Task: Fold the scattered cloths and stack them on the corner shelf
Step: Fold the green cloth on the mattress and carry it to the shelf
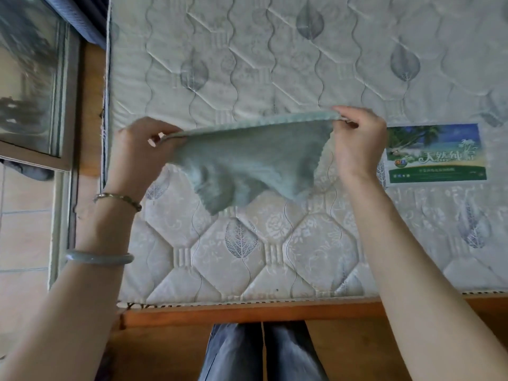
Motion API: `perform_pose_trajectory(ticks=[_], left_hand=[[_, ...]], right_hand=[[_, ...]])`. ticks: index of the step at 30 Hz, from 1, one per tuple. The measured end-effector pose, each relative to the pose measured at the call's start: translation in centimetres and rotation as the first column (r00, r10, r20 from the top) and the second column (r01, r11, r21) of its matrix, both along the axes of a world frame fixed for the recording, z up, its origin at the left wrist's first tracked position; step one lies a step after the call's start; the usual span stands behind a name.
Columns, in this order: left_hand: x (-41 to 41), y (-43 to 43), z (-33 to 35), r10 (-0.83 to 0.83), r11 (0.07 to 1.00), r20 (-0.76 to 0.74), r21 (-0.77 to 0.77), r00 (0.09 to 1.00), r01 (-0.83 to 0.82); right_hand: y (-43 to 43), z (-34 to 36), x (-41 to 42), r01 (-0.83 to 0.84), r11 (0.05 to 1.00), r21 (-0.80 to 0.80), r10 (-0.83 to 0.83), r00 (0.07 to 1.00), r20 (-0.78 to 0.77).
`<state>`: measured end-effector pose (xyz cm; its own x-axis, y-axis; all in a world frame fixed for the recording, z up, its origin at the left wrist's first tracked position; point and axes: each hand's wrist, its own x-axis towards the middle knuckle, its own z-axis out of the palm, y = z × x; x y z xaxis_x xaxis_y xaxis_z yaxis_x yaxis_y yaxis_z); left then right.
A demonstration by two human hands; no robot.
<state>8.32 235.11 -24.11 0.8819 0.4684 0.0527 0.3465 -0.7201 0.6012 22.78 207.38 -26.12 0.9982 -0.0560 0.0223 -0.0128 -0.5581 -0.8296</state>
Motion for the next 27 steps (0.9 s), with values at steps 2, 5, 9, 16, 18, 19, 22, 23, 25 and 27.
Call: perform_pose_trajectory(ticks=[2, 5, 9, 16, 18, 19, 22, 23, 25, 27], left_hand=[[1.0, 0.5, 1.5, 0.096, 0.995, 0.1, -0.014, 0.99, -0.095], [1.8, 0.3, 2.8, 0.136, 0.99, 0.224, -0.01, 0.965, -0.137], [1.2, -0.8, 2.6, 0.155, 0.981, 0.316, -0.159, 0.936, -0.109], [-4.7, -3.2, -7.5, 0.099, 0.967, -0.075, -0.23, 0.992, -0.114], [-6.6, -4.0, -10.4, 0.057, 0.969, -0.191, -0.226, 0.98, -0.1], [-7.6, -4.4, -11.6, 0.04, 0.968, -0.247, -0.232, 0.968, -0.099], [-10.8, -5.4, -14.5, -0.023, 0.964, -0.405, -0.253, 0.914, -0.088], [-11.9, -5.7, -15.2, -0.041, 0.962, -0.457, -0.258, 0.889, -0.089], [-14.0, -6.2, -16.2, -0.082, 0.954, -0.534, -0.285, 0.841, -0.088], [-16.1, -6.3, -17.1, -0.134, 0.952, -0.579, -0.3, 0.804, -0.058]], right_hand=[[-0.2, 2.2, 1.6, 0.025, 0.999, 0.031, -0.028, 0.994, 0.103], [-0.6, 4.5, 2.4, 0.021, 0.998, 0.066, -0.034, 0.98, 0.195], [-2.3, 4.4, 1.4, -0.021, 0.991, 0.129, -0.011, 0.971, 0.238], [-6.7, -6.2, -5.7, -0.169, 0.971, -0.167, 0.174, 0.985, 0.018], [-7.6, -9.3, -8.0, -0.22, 0.943, -0.249, 0.209, 0.975, -0.069], [-8.0, -10.5, -9.1, -0.254, 0.926, -0.28, 0.226, 0.966, -0.129], [-9.5, -13.5, -12.3, -0.371, 0.862, -0.346, 0.259, 0.908, -0.33], [-10.1, -14.2, -13.3, -0.404, 0.844, -0.352, 0.26, 0.883, -0.391], [-11.1, -15.2, -15.3, -0.463, 0.811, -0.359, 0.265, 0.837, -0.479], [-12.0, -15.5, -17.1, -0.509, 0.777, -0.371, 0.277, 0.805, -0.525]])
